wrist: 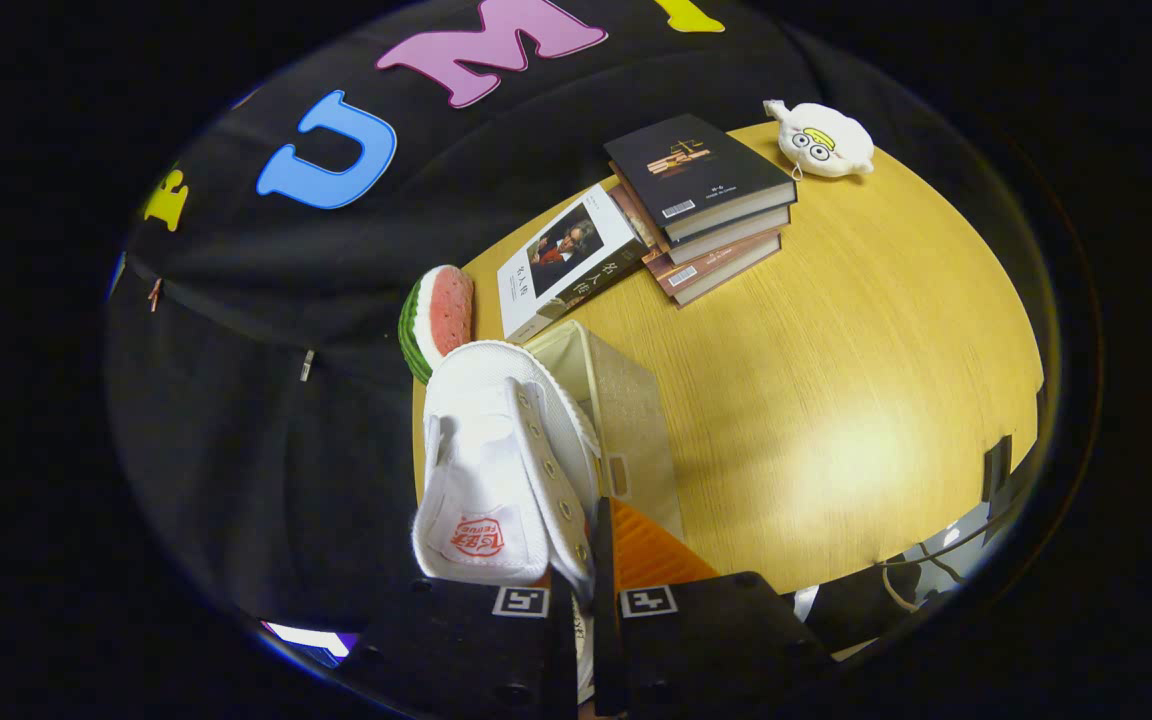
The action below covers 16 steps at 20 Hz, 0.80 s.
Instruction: Open the storage box then place both shoes into the box .Put the left shoe in first, then the right shoe, with the right side of both shoes facing outward in a uniform manner.
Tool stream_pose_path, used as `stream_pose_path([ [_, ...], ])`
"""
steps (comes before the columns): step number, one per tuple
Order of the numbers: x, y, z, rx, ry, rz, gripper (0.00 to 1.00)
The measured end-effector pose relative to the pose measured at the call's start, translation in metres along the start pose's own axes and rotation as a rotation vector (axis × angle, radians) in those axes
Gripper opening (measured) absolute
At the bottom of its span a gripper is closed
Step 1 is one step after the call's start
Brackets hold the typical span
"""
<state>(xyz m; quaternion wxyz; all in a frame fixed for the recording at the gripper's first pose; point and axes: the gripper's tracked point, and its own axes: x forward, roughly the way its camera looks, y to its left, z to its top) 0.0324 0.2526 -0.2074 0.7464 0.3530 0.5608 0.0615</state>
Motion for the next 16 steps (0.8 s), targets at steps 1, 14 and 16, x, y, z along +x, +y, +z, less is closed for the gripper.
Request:
stream_pose_path([
  [1, 0.008, 0.002, -0.002, 0.009, 0.007, -0.016, 0.11],
  [14, 0.061, 0.01, 0.002, -0.013, -0.009, -0.084, 0.17],
  [16, 0.061, 0.026, -0.002, -0.037, 0.008, -0.029, 0.53],
])
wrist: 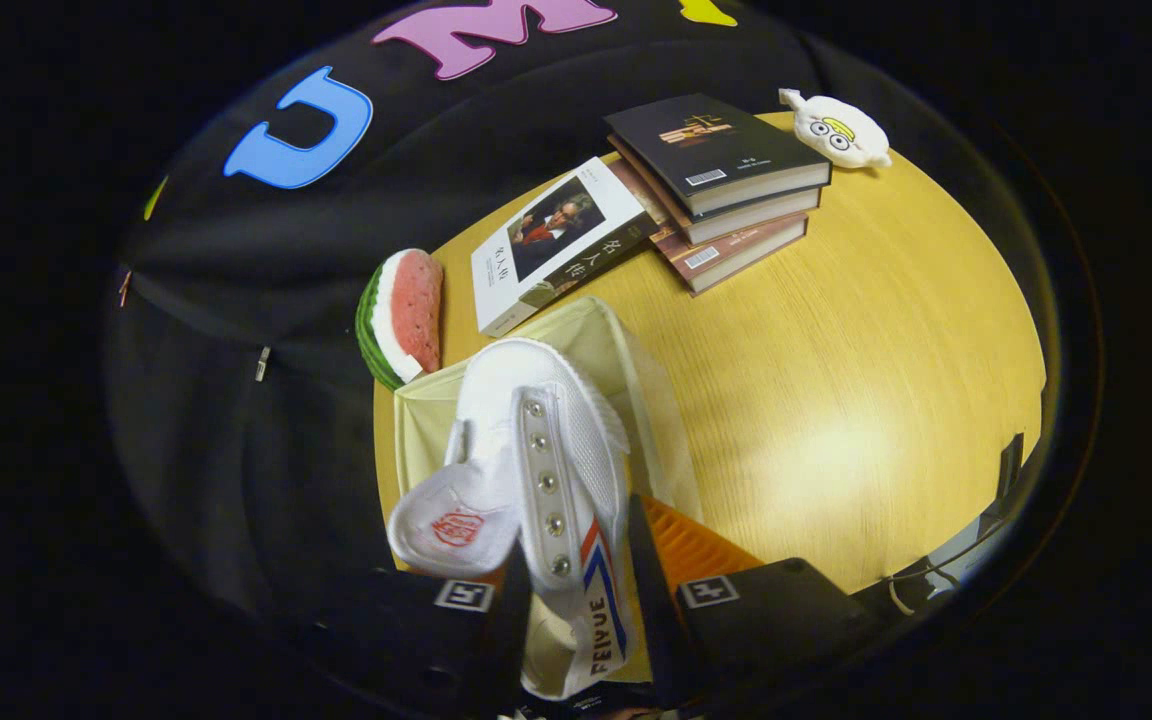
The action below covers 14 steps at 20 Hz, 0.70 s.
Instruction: Open the storage box then place both shoes into the box .Put the left shoe in first, then the right shoe, with the right side of both shoes facing outward in a uniform manner.
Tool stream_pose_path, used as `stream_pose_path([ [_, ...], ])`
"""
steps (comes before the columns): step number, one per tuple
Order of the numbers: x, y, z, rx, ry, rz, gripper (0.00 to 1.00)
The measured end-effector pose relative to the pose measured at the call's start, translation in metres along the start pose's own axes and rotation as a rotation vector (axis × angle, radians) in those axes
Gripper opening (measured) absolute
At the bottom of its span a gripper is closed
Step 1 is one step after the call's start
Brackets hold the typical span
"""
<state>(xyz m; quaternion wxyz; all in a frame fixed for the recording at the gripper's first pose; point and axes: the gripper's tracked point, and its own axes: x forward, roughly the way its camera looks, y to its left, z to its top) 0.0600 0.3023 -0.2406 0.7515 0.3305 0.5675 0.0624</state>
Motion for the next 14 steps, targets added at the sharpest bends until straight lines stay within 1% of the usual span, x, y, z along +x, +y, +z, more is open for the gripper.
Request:
stream_pose_path([
  [1, -0.003, 0.002, -0.001, -0.028, 0.004, 0.003, 0.77],
  [2, -0.005, 0.005, 0.001, -0.057, -0.007, 0.007, 0.84],
  [3, -0.006, 0.007, 0.003, -0.087, -0.027, 0.008, 0.93],
  [5, -0.012, 0.005, 0.008, -0.137, -0.058, -0.01, 0.99],
  [14, -0.035, -0.006, 0.015, -0.184, -0.123, -0.001, 0.99],
])
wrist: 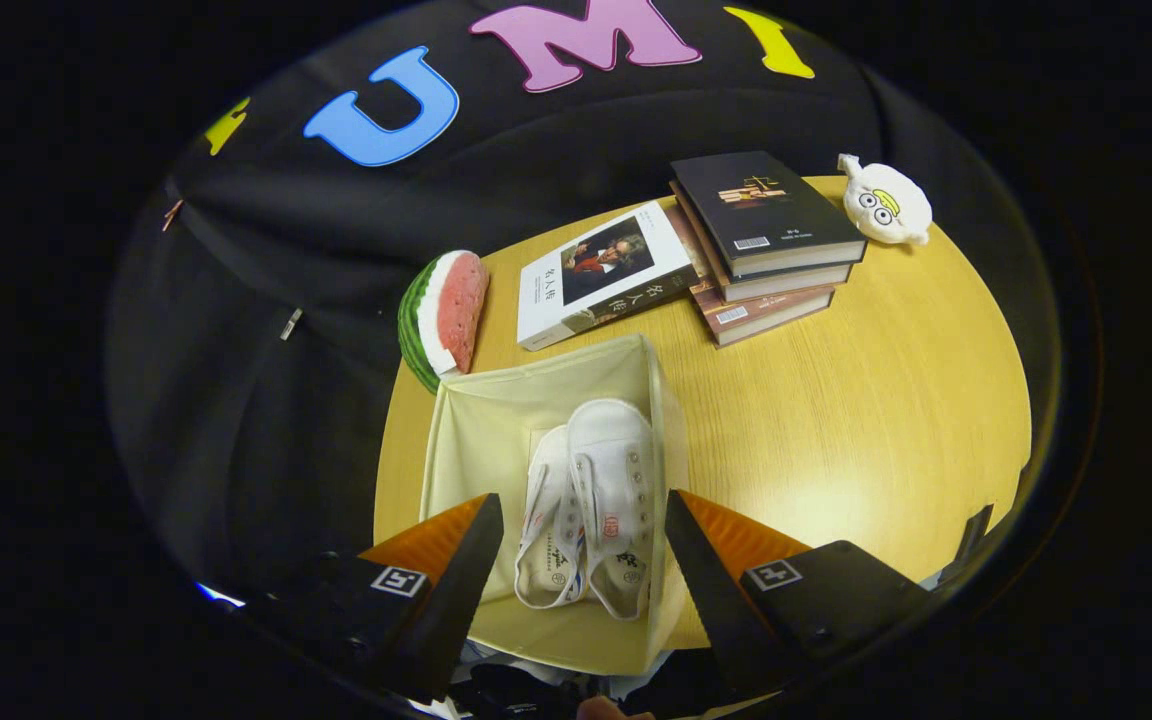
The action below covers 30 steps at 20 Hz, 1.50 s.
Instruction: Open the storage box then place both shoes into the box .Put the left shoe in first, then the right shoe, with the right side of both shoes facing outward in a uniform manner.
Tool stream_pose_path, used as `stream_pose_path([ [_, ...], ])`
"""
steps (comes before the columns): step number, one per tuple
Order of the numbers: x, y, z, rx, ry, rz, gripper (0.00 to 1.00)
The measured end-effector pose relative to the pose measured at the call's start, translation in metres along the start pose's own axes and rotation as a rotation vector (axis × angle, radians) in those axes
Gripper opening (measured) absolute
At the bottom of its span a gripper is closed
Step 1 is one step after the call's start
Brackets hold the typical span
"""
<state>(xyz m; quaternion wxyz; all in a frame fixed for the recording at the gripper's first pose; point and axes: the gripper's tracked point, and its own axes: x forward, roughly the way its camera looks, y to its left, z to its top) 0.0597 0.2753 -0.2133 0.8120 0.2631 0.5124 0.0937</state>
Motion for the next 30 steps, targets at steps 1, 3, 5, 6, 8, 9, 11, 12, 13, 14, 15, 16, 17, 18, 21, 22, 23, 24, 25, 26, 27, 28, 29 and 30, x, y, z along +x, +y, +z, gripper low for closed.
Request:
stream_pose_path([
  [1, -0.004, -0.001, 0.004, 0.002, -0.024, 0.004, 0.99],
  [3, -0.014, -0.006, 0.015, 0.001, -0.075, 0.002, 0.99],
  [5, -0.024, -0.015, 0.029, 0.001, -0.129, -0.01, 0.99],
  [6, -0.03, -0.02, 0.037, 0.002, -0.157, -0.019, 0.99],
  [8, -0.043, -0.034, 0.053, -0.007, -0.216, -0.042, 0.99],
  [9, -0.051, -0.042, 0.062, -0.018, -0.253, -0.058, 0.99],
  [11, -0.07, -0.06, 0.081, -0.047, -0.332, -0.098, 0.99],
  [12, -0.081, -0.067, 0.091, -0.056, -0.372, -0.109, 0.99],
  [13, -0.091, -0.072, 0.097, -0.062, -0.404, -0.114, 0.99],
  [14, -0.101, -0.078, 0.104, -0.064, -0.431, -0.118, 0.99],
  [15, -0.112, -0.083, 0.11, -0.067, -0.459, -0.125, 0.99],
  [16, -0.122, -0.09, 0.116, -0.076, -0.489, -0.14, 0.99],
  [17, -0.131, -0.097, 0.125, -0.091, -0.521, -0.16, 0.99],
  [18, -0.141, -0.105, 0.131, -0.112, -0.561, -0.181, 0.99],
  [21, -0.18, -0.123, 0.146, -0.197, -0.693, -0.245, 0.99],
  [22, -0.192, -0.129, 0.149, -0.225, -0.732, -0.267, 0.99],
  [23, -0.203, -0.132, 0.152, -0.252, -0.766, -0.288, 0.99],
  [24, -0.213, -0.136, 0.153, -0.277, -0.793, -0.312, 0.99],
  [25, -0.223, -0.139, 0.152, -0.299, -0.808, -0.329, 0.99],
  [26, -0.23, -0.139, 0.152, -0.315, -0.822, -0.338, 0.99],
  [27, -0.238, -0.138, 0.151, -0.325, -0.839, -0.345, 0.99],
  [28, -0.246, -0.139, 0.151, -0.329, -0.854, -0.352, 0.99],
  [29, -0.254, -0.139, 0.15, -0.326, -0.872, -0.355, 0.99],
  [30, -0.262, -0.138, 0.15, -0.326, -0.897, -0.355, 0.99],
])
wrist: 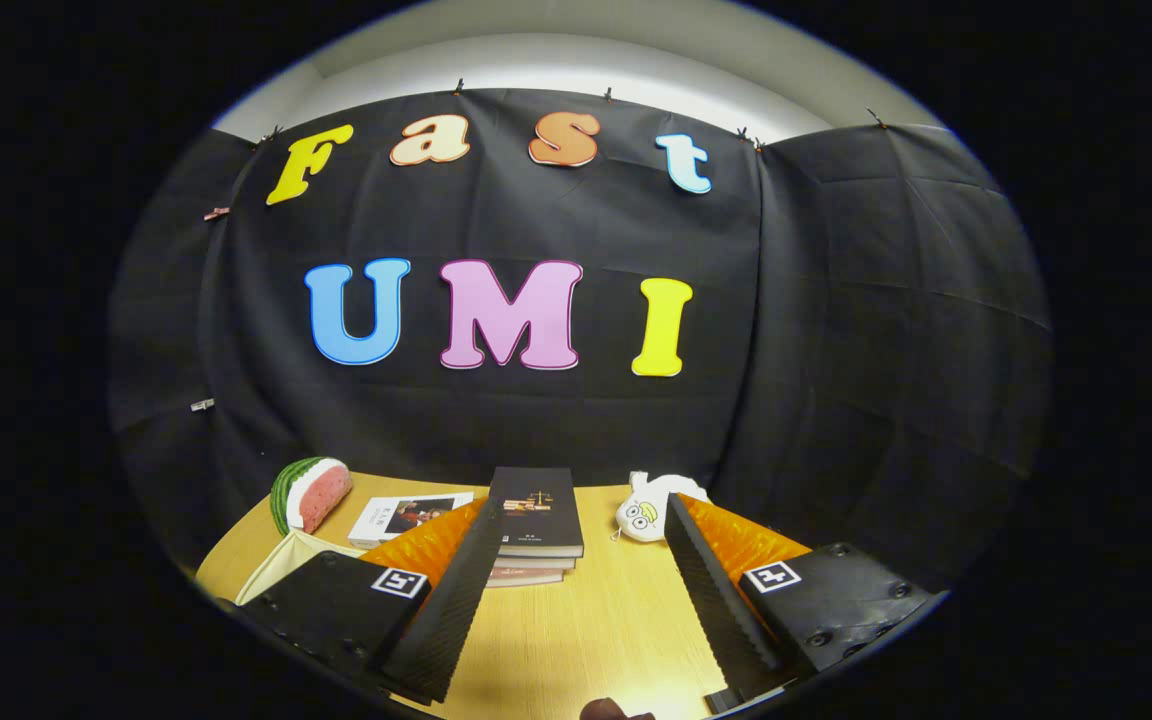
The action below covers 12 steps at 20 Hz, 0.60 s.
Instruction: Open the storage box then place both shoes into the box .Put the left shoe in first, then the right shoe, with the right side of both shoes facing outward in a uniform manner.
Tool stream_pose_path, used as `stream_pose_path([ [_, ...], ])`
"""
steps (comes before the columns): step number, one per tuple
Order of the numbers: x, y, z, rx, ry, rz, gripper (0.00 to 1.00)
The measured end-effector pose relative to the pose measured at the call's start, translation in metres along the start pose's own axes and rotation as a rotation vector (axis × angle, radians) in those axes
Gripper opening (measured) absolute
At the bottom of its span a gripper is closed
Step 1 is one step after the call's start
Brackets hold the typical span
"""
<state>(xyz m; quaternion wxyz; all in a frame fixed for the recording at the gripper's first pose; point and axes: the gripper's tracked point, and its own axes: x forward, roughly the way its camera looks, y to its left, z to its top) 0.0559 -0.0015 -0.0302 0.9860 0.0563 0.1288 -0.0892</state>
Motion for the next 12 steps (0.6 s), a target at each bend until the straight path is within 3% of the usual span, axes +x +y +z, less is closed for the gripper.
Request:
stream_pose_path([
  [6, -0.032, -0.02, 0.025, -0.065, -0.109, -0.028, 0.97],
  [12, -0.041, -0.034, 0.018, -0.049, -0.106, -0.043, 0.98],
])
